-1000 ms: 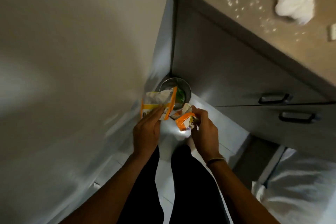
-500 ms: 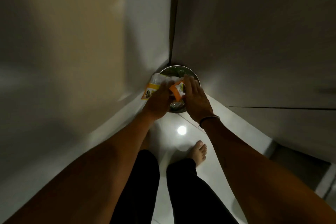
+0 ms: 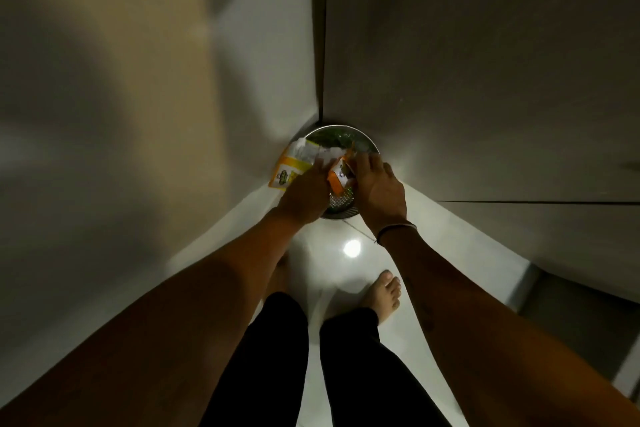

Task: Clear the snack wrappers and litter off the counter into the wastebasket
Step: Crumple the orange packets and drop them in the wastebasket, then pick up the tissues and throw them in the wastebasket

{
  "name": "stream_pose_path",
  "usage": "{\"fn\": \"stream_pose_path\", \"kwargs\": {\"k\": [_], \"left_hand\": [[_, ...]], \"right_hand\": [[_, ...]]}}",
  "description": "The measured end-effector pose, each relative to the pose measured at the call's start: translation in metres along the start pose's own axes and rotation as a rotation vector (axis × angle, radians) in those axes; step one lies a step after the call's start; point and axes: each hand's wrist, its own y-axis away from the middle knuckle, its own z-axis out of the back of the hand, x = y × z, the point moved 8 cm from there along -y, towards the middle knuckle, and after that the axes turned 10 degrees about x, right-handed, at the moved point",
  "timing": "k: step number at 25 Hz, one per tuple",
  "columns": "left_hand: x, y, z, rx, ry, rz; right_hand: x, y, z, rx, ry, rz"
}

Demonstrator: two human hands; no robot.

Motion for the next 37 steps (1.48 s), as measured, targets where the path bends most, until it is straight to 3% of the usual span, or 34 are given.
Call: {"fn": "stream_pose_path", "kwargs": {"k": [3, 5, 8, 10, 14, 18, 24, 27, 32, 37], "left_hand": [[0.015, -0.036, -0.017, -0.042, 0.063, 0.101], [0.026, -0.057, -0.043, 0.121, -0.072, 0.107], [0.041, -0.065, -0.065, 0.305, -0.176, 0.154], [0.035, -0.059, -0.055, 0.278, -0.187, 0.206], [0.013, -0.023, -0.017, 0.212, -0.255, 0.213], [-0.008, 0.033, 0.026, 0.184, -0.258, 0.297], [-0.077, 0.132, 0.110, 0.084, -0.289, 0.248], [-0.129, 0.172, 0.172, -0.043, -0.233, 0.248], [-0.207, 0.233, 0.273, -0.332, -0.345, 0.139], [-0.261, 0.246, 0.370, -0.466, -0.352, 0.090]], "right_hand": [[-0.004, -0.025, -0.007, -0.045, -0.005, -0.011], [0.005, -0.043, -0.017, -0.029, 0.048, 0.048], [0.013, -0.062, -0.061, 0.220, 0.119, 0.062], [0.010, -0.065, -0.074, 0.316, 0.139, 0.011], [0.017, -0.039, -0.046, 0.344, 0.081, -0.010], [0.033, 0.016, 0.010, 0.223, 0.016, -0.006], [0.066, 0.141, 0.111, -0.006, 0.009, -0.039], [0.082, 0.205, 0.185, -0.170, 0.014, -0.061], [0.111, 0.276, 0.301, -0.421, 0.027, -0.003], [0.129, 0.321, 0.400, -0.604, -0.028, 0.074]]}}
